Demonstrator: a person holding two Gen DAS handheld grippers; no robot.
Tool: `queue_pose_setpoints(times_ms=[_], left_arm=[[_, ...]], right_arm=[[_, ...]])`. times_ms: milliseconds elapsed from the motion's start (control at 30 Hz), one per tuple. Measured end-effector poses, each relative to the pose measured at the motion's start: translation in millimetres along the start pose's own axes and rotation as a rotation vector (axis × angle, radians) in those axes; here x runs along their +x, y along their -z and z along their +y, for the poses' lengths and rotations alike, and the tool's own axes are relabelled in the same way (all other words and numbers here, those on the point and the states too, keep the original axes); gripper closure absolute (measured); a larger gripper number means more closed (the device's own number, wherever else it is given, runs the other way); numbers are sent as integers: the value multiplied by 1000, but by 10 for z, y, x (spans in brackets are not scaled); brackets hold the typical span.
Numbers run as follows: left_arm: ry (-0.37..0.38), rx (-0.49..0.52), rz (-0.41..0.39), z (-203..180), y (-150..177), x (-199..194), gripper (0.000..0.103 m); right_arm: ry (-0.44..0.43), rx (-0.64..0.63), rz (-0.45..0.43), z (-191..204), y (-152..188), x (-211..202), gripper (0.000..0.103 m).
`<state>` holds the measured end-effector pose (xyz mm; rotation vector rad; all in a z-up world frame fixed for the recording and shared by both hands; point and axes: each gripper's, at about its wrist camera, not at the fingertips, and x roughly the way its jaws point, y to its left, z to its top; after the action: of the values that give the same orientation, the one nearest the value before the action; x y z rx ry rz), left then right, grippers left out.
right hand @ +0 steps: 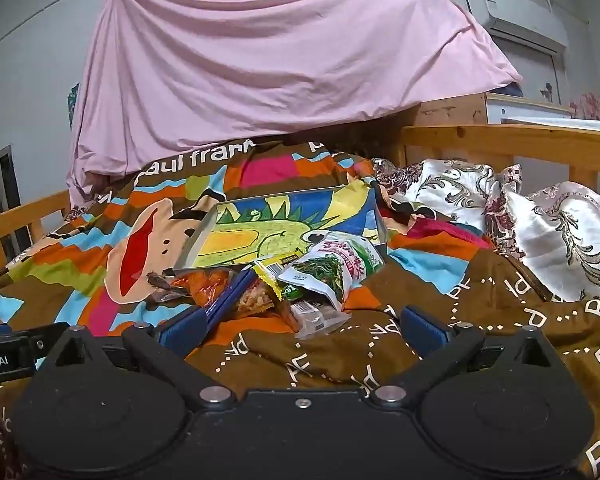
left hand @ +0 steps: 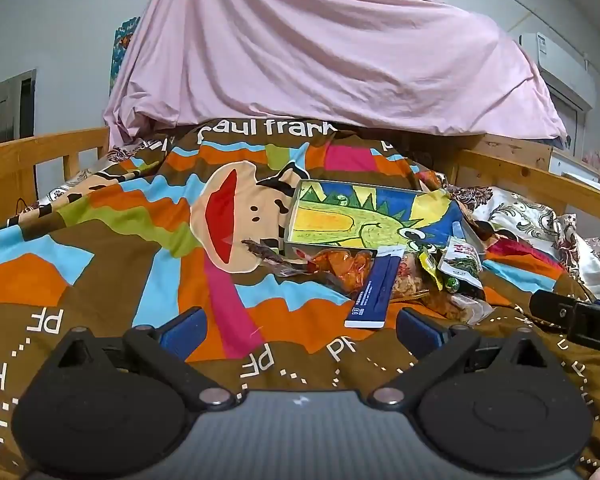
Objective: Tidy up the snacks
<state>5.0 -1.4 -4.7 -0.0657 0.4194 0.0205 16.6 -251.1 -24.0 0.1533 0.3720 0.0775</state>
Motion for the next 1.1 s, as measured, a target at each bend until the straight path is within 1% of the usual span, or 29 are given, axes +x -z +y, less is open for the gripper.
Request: queue_pose_setpoints(times_ms=[1100], left_arm=[[1, -1, 3, -5, -1, 6, 0]], right_arm=[[0, 5, 10, -15, 5, 20, 0]])
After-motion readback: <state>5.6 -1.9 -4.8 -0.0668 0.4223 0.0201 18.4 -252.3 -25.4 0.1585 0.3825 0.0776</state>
